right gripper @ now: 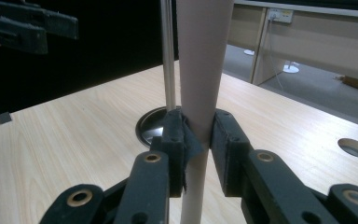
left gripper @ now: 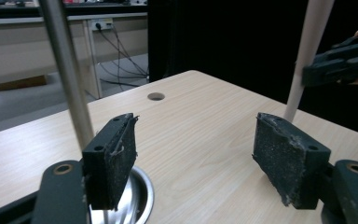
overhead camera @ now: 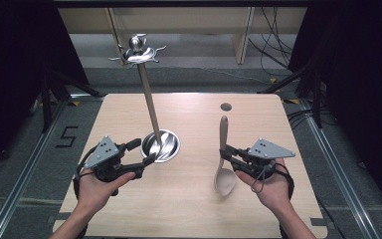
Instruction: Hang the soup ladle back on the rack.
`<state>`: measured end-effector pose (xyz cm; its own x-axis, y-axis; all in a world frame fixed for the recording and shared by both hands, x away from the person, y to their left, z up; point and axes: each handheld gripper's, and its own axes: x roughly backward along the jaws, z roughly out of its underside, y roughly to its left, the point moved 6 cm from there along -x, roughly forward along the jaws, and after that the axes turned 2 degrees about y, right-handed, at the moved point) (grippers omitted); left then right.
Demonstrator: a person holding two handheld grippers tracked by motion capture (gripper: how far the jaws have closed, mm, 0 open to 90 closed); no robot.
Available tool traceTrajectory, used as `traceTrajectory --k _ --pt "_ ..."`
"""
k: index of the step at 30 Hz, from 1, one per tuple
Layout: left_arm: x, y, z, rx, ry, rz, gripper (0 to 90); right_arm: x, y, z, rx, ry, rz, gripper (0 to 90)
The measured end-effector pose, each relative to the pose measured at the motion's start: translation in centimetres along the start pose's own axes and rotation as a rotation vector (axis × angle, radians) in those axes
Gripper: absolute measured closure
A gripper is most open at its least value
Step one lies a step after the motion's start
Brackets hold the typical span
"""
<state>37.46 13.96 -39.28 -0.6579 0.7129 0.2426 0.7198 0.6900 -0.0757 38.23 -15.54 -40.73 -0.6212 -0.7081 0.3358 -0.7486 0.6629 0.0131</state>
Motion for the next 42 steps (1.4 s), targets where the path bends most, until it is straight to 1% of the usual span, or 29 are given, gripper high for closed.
traceTrajectory --k 3,4,6,9,10,11,12,13,14,15,16,17,18,20,22,23,24,26,27,30,31,32,33,34,35,39,40,41,42 --pt "-0.6 -0.8 -0.7 -0.009 -0.01 0.022 30.6 -0.4 0.1 0.1 -0.008 0.001 -0.01 76.6" --pt "-0.9 -1.1 -0.9 -0.02 -0.016 0.03 31.9 -0.5 0.2 0.2 -0.021 0.011 -0.001 76.6" --pt "-1.4 -1.6 -1.4 -0.04 -0.021 0.046 34.0 -0.6 0.2 0.2 -0.027 0.033 -0.01 76.6" --pt "-2.3 -2.4 -2.1 -0.043 -0.027 0.076 37.3 -1.0 0.4 0.0 -0.03 0.024 -0.014 76.6" --pt "-2.6 -2.7 -2.3 -0.043 -0.028 0.087 38.9 -1.1 0.3 -0.1 -0.02 0.012 -0.004 76.6" --pt "-2.9 -3.1 -2.4 -0.03 -0.026 0.099 40.2 -1.0 0.3 -0.2 -0.011 0.025 0.011 76.6" --pt "-3.3 -3.3 -2.6 -0.03 -0.028 0.11 41.3 -1.1 0.7 -0.2 -0.044 0.034 0.006 76.6" --pt "-3.6 -3.6 -2.8 -0.04 -0.032 0.12 42.6 -1.2 0.6 -0.3 -0.023 0.024 0.003 76.6" --pt "-4.0 -3.9 -3.0 -0.039 -0.038 0.129 44.1 -1.2 0.7 -0.3 -0.034 0.036 0.015 76.6" --pt "-4.3 -4.1 -3.2 -0.037 -0.039 0.138 45.1 -1.4 0.7 -0.4 -0.019 0.02 0.015 76.6" --pt "-4.7 -4.4 -3.4 -0.037 -0.042 0.146 45.9 -1.3 0.9 -0.3 -0.058 0.035 0.027 76.5" --pt "-5.0 -4.7 -3.7 -0.044 -0.039 0.153 46.8 -1.3 1.0 -0.2 -0.068 0.039 0.044 76.6" --pt "-5.3 -5.1 -3.9 -0.051 -0.036 0.162 47.9 -1.5 1.0 -0.3 -0.041 0.03 0.029 76.6" --pt "-6.1 -5.8 -4.3 -0.063 -0.034 0.18 49.1 -1.5 1.2 -0.1 -0.053 0.038 0.04 76.5" --pt "-6.8 -6.4 -4.6 -0.054 -0.034 0.197 49.6 -1.5 1.1 -0.2 -0.036 0.031 0.057 76.5" --pt "-7.2 -6.6 -4.6 -0.045 -0.033 0.202 49.9 -1.7 1.3 -0.1 -0.055 0.033 0.046 76.5" --pt "-7.6 -6.9 -4.7 -0.043 -0.032 0.207 50.4 -1.6 1.3 -0.1 -0.054 0.045 0.047 76.5" --pt "-8.3 -7.3 -4.8 -0.048 -0.027 0.206 50.8 -1.7 1.3 -0.2 -0.037 0.027 0.055 76.5" --pt "-8.6 -7.4 -4.9 -0.051 -0.028 0.205 50.9 -1.7 1.5 -0.1 -0.052 0.045 0.048 76.5" --pt "-9.4 -7.9 -5.1 -0.053 -0.026 0.207 51.1 -1.8 1.6 -0.1 -0.05 0.04 0.04 76.5" --pt "-9.6 -8.2 -5.2 -0.051 -0.026 0.21 51.2 -1.8 1.5 -0.1 -0.035 0.032 0.045 76.5" --pt "-9.8 -8.3 -5.2 -0.057 -0.023 0.211 51.4 -1.8 1.7 -0.1 -0.051 0.035 0.043 76.5" --pt "-10.0 -8.3 -5.3 -0.057 -0.023 0.211 51.7 -1.9 1.6 -0.1 -0.048 0.037 0.043 76.5" --pt "-10.2 -8.4 -5.3 -0.052 -0.025 0.208 52.0 -2.0 1.6 -0.1 -0.043 0.028 0.048 76.5" --pt "-10.3 -8.5 -5.4 -0.05 -0.024 0.207 52.4 -1.9 1.7 0.0 -0.049 0.044 0.048 76.5" --pt "-10.7 -8.7 -5.4 -0.047 -0.022 0.21 54.4 -1.9 1.8 -0.1 -0.014 0.038 0.068 76.5" --pt "-10.7 -8.7 -5.4 -0.044 -0.023 0.208 55.0 -1.9 2.1 -0.1 -0.032 0.046 0.06 76.5" --pt "-10.8 -8.7 -5.4 -0.038 -0.029 0.208 56.1 -2.0 2.1 -0.1 -0.017 0.044 0.061 76.5" --pt "-10.8 -8.6 -5.5 -0.038 -0.032 0.206 57.7 -2.2 2.3 -0.2 -0.034 0.025 0.065 76.5"
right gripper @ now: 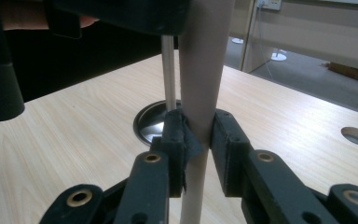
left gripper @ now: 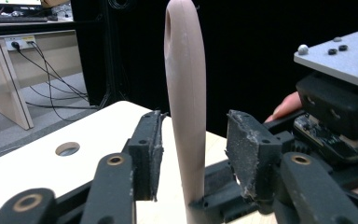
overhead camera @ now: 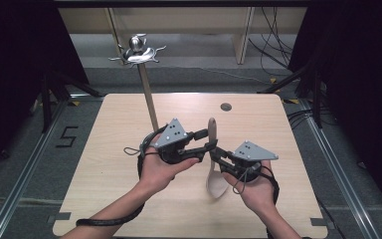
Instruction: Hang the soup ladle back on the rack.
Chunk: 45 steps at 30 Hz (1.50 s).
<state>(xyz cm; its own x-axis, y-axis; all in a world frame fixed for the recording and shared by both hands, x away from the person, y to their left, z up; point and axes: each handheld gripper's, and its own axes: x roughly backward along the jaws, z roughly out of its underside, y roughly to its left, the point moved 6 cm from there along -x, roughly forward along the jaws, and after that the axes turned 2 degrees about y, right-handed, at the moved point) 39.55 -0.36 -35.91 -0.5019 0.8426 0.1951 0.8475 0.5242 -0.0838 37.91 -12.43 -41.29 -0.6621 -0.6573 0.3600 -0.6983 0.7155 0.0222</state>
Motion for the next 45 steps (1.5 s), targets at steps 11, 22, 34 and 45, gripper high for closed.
traceTrajectory --k 11,22,34,45 --pt "1.0 0.1 -0.4 -0.023 0.007 0.017 73.1 -0.4 0.7 -0.1 0.062 0.008 -0.031 74.0" --pt "4.6 3.2 -1.3 -0.055 0.032 0.026 73.3 1.2 0.9 0.6 0.071 0.033 -0.108 47.4" --pt "9.2 6.2 -2.1 -0.088 0.05 0.072 73.3 3.6 -2.5 3.1 -0.011 0.045 -0.044 46.8" --pt "11.8 7.9 -2.6 -0.112 0.048 0.121 73.3 5.2 -4.7 4.8 -0.069 0.077 -0.009 46.2"
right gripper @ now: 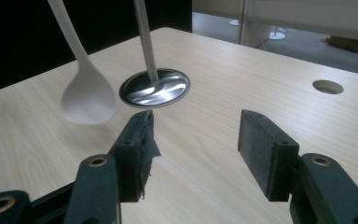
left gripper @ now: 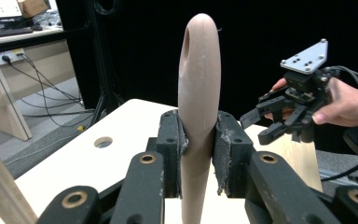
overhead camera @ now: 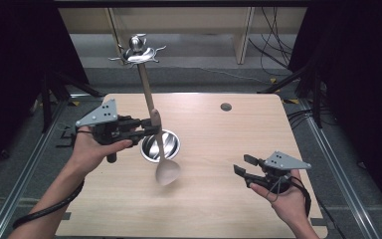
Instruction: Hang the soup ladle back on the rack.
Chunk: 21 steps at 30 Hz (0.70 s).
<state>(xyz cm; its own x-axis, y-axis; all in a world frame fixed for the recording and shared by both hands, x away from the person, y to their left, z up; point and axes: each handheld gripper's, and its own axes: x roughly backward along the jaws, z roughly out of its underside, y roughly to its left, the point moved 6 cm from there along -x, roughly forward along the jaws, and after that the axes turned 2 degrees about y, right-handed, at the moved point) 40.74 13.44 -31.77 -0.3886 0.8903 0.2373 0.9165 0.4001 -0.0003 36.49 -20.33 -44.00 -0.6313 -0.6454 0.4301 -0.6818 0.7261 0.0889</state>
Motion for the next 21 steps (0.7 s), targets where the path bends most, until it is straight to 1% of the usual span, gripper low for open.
traceTrajectory --k 1,2,3,4,5,6,7,8,9,12,13,14,15,16,17,18,19,21 --pt "0.2 0.1 0.0 -0.004 -0.001 0.004 73.3 -0.1 0.0 0.1 -0.014 -0.016 0.0 46.0" --pt "0.4 0.2 -0.1 -0.005 -0.006 0.01 73.3 0.0 -0.3 0.3 0.0 -0.004 -0.002 46.1" --pt "0.6 0.3 -0.1 -0.007 -0.004 0.013 73.3 0.0 -0.3 0.5 -0.014 -0.008 0.002 46.0" --pt "0.8 0.4 -0.2 -0.011 -0.005 0.017 73.3 0.1 -0.5 0.7 -0.013 0.007 0.004 46.0" --pt "1.0 0.5 -0.2 -0.011 -0.006 0.019 73.3 0.1 -0.6 0.9 -0.014 0.004 0.015 46.0" --pt "1.1 0.6 -0.2 -0.011 -0.005 0.021 73.3 0.1 -0.6 1.0 -0.028 0.008 0.003 46.0" --pt "1.2 0.7 -0.2 -0.008 -0.005 0.019 73.3 0.1 -0.6 1.2 -0.044 0.009 0.001 46.0" --pt "1.3 0.8 -0.2 -0.006 -0.007 0.021 73.3 0.2 -0.8 1.3 -0.037 0.019 0.007 46.0" --pt "1.4 0.9 -0.2 -0.005 -0.01 0.023 73.3 0.2 -0.8 1.4 -0.042 0.025 0.012 46.0" --pt "1.7 1.2 -0.3 -0.003 -0.018 0.029 73.3 0.2 -1.0 1.5 -0.023 0.022 0.017 45.9" --pt "1.8 1.3 -0.3 0.0 -0.021 0.032 73.3 0.3 -1.1 1.6 -0.022 0.031 0.018 45.8" --pt "1.9 1.4 -0.3 0.001 -0.022 0.034 73.3 0.3 -1.0 1.6 -0.039 0.023 0.014 45.8" --pt "2.0 1.5 -0.3 0.003 -0.021 0.038 73.3 0.3 -1.0 1.7 -0.047 0.034 0.014 45.8" --pt "2.1 1.7 -0.3 0.005 -0.019 0.039 73.3 0.3 -1.1 1.7 -0.04 0.033 0.014 45.8" --pt "2.1 1.8 -0.4 0.006 -0.02 0.044 73.3 0.3 -1.1 1.8 -0.043 0.038 0.016 45.8" --pt "2.2 1.9 -0.4 0.006 -0.018 0.046 73.3 0.2 -1.1 1.8 -0.047 0.032 0.013 45.8" --pt "2.3 2.0 -0.5 0.005 -0.018 0.048 73.3 0.2 -1.2 1.8 -0.035 0.033 0.019 45.8" --pt "2.4 2.3 -0.7 0.006 -0.014 0.052 73.3 0.0 -1.3 1.9 -0.032 0.022 0.013 45.8"
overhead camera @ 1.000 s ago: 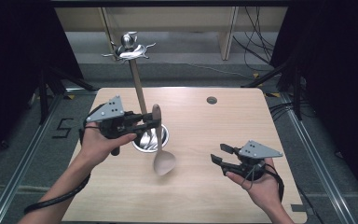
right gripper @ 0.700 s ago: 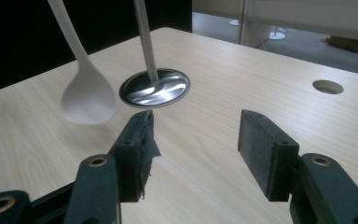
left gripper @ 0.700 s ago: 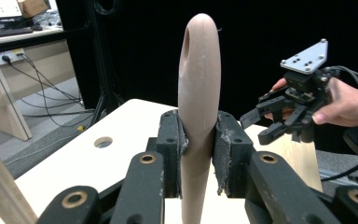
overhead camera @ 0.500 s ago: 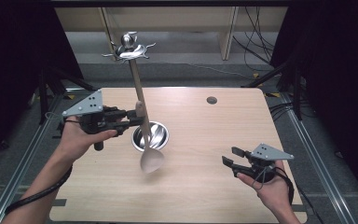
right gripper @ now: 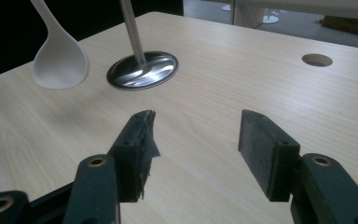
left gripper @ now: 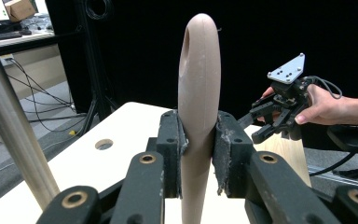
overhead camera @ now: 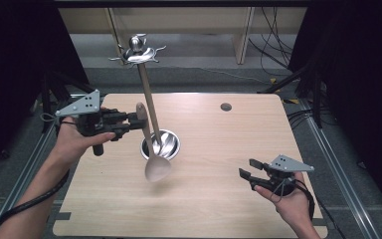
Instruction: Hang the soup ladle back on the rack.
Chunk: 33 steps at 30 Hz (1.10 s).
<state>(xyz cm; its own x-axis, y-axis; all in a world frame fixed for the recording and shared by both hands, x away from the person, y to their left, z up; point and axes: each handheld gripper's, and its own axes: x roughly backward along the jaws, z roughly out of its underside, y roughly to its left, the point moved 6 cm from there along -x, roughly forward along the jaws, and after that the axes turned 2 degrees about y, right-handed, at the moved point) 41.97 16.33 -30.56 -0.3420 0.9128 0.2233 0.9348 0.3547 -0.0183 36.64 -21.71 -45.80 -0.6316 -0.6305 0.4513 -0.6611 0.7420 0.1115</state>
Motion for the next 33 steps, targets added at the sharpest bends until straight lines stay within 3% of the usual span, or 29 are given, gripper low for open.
traceTrajectory --k 1,2,8,11,12,14,21,23,33 --pt "0.0 0.1 -0.1 0.001 0.001 0.0 73.3 0.0 0.2 0.1 -0.03 0.006 -0.003 45.8" --pt "0.1 0.2 -0.2 0.002 0.002 0.0 73.3 0.0 0.0 0.1 -0.01 0.003 0.001 45.8" --pt "0.4 1.0 -1.0 0.013 -0.003 0.022 73.3 0.0 -0.2 0.1 0.006 0.011 0.012 45.7" --pt "0.5 1.4 -1.2 0.017 0.004 0.028 73.3 0.1 -0.1 0.2 -0.007 0.017 0.008 45.6" --pt "0.5 1.5 -1.3 0.019 0.006 0.029 73.3 0.1 0.1 0.3 -0.043 0.029 0.006 45.6" --pt "0.6 1.8 -1.6 0.014 0.017 0.033 73.3 -0.1 0.0 0.2 -0.032 0.012 0.0 45.6" --pt "0.8 2.5 -2.6 0.005 0.036 0.036 73.3 0.1 0.1 0.3 -0.048 0.038 0.004 45.4" --pt "0.9 2.7 -2.9 0.005 0.031 0.036 73.3 0.0 -0.2 0.3 -0.018 0.033 0.003 45.4" --pt "1.2 3.7 -4.0 0.018 0.023 0.03 73.3 0.1 -0.2 0.3 -0.017 0.032 0.004 45.2"
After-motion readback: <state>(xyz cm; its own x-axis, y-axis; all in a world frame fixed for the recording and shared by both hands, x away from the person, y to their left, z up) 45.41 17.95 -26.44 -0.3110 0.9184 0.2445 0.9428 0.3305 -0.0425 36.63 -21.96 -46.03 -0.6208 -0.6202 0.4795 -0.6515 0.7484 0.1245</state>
